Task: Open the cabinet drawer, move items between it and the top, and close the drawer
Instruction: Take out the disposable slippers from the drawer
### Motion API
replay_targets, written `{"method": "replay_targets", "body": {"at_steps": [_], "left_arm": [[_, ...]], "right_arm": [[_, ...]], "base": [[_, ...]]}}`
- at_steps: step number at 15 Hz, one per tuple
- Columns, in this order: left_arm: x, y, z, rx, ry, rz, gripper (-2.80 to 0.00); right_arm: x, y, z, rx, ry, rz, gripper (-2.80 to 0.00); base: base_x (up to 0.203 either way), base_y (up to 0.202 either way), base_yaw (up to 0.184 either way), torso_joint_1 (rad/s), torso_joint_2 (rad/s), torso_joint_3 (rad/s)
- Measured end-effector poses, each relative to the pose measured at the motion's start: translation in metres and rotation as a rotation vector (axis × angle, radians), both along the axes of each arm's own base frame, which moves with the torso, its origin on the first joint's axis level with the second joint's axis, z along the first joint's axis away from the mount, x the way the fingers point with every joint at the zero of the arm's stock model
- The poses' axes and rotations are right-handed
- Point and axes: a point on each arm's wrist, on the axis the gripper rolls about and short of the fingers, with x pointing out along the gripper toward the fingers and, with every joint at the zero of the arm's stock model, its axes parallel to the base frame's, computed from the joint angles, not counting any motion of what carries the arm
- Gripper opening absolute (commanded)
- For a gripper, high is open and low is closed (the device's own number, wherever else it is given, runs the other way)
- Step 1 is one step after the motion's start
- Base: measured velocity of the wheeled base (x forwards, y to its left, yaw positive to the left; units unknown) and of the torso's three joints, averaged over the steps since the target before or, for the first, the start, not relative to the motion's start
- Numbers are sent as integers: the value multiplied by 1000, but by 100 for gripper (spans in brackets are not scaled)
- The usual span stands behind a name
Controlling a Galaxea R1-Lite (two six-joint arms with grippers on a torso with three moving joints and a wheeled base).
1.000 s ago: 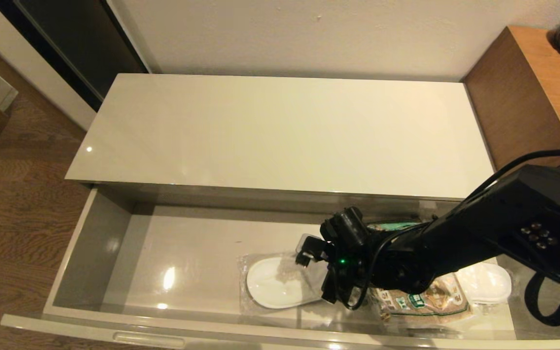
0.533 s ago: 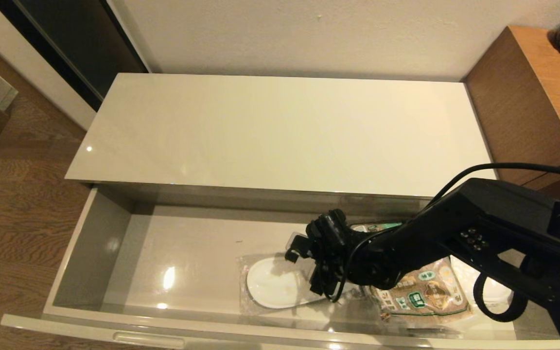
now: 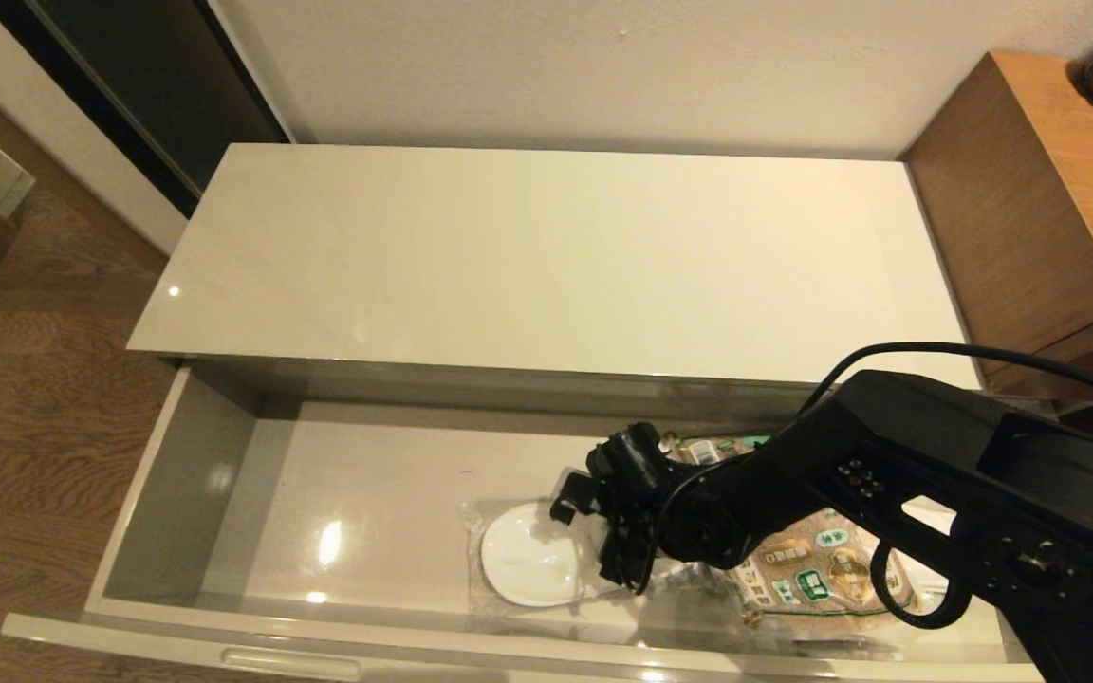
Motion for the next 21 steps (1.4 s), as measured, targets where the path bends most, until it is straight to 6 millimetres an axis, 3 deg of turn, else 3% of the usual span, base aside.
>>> {"method": "replay_targets", "body": {"at_steps": [9, 17, 18, 21], "left_arm": [[0, 0, 0, 0, 0, -1, -280], [0, 0, 0, 0, 0, -1, -280], [0, 0, 0, 0, 0, 0, -280], [0, 0, 0, 0, 0, 0, -280]], "right_arm": [[19, 0, -19, -4, 9, -26, 0], [22, -1, -29, -27, 22, -42, 0], [22, -1, -29, -28, 22, -43, -280], [21, -1, -31, -34, 32, -43, -280]], "base": [[0, 0, 0, 0, 0, 0], [0, 0, 0, 0, 0, 0], [0, 0, 0, 0, 0, 0], [0, 0, 0, 0, 0, 0]]}}
